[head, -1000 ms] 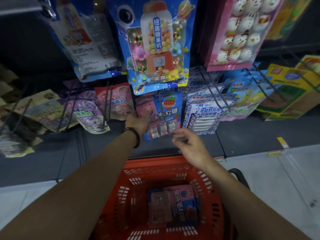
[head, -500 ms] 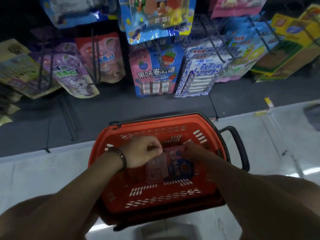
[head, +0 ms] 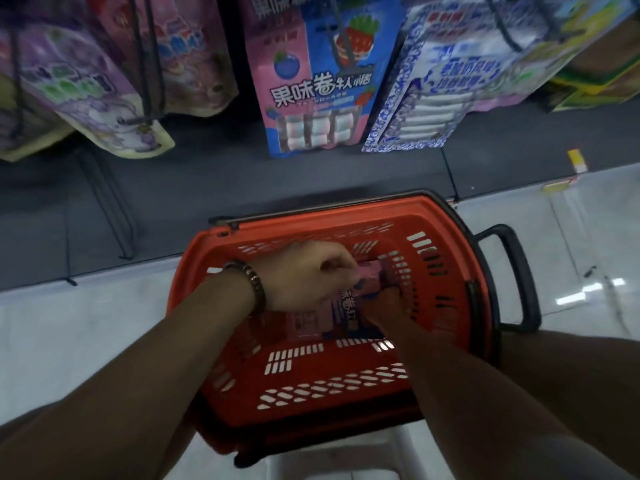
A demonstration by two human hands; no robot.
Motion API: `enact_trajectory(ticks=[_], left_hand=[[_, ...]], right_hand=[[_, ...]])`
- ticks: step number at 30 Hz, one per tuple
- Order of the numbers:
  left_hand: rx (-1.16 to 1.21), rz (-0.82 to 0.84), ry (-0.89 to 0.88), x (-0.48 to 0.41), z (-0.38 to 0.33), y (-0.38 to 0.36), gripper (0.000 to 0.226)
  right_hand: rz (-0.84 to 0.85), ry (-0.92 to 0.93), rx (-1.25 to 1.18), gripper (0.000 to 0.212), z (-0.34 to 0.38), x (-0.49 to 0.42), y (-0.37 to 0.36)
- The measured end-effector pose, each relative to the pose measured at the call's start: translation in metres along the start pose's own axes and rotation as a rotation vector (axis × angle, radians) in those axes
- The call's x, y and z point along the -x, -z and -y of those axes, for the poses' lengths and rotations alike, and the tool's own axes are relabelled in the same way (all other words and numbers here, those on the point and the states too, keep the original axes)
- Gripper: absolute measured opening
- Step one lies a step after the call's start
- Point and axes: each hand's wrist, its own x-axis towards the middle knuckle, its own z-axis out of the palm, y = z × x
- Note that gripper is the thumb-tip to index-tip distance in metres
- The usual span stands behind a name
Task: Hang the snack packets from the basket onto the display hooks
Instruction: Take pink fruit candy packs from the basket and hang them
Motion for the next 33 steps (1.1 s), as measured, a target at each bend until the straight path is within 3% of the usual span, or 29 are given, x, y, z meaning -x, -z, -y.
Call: enact_trajectory(ticks=[3, 7, 14, 20, 24, 27, 29, 33], left_hand=[[-0.006, -0.043, 0.006, -0.003, -0.001, 0.002, 0.018], [-0.2, -0.093, 0.104, -0.007, 0.011, 0.008, 0.02], [-0.347, -0.054, 0.199, -0.001, 0.027, 0.01, 0.025], [0.058, -0.232, 0.13, 0.027, 0.015, 0.0, 0.069], [0.183, -0.269, 0.0, 0.055, 0.016, -0.003, 0.048], [0.344, -0.359, -0.061, 0.073, 0.01, -0.004, 0.039], [0.478, -0.456, -0.087, 0.082, 0.003, -0.008, 0.027], [0.572, -0.673, -0.117, 0.097, -0.011, -0.022, 0.024]], right_hand=[[0.069, 0.069, -0.009, 0.046, 0.01, -0.003, -0.008], [0.257, -0.009, -0.359, 0.021, 0.014, -0.01, -0.005], [0.377, 0.319, -0.098, 0.016, 0.042, 0.032, 0.053], [0.554, 0.702, 0.256, 0.019, 0.1, 0.095, 0.131], [0.633, 0.863, 0.297, 0.015, 0.133, 0.152, 0.181], [0.598, 0.969, 0.293, 0.018, 0.145, 0.194, 0.215], [0.479, 1.023, 0.254, 0.015, 0.146, 0.213, 0.228], [0.203, 1.04, -0.274, 0.023, 0.135, 0.224, 0.233]])
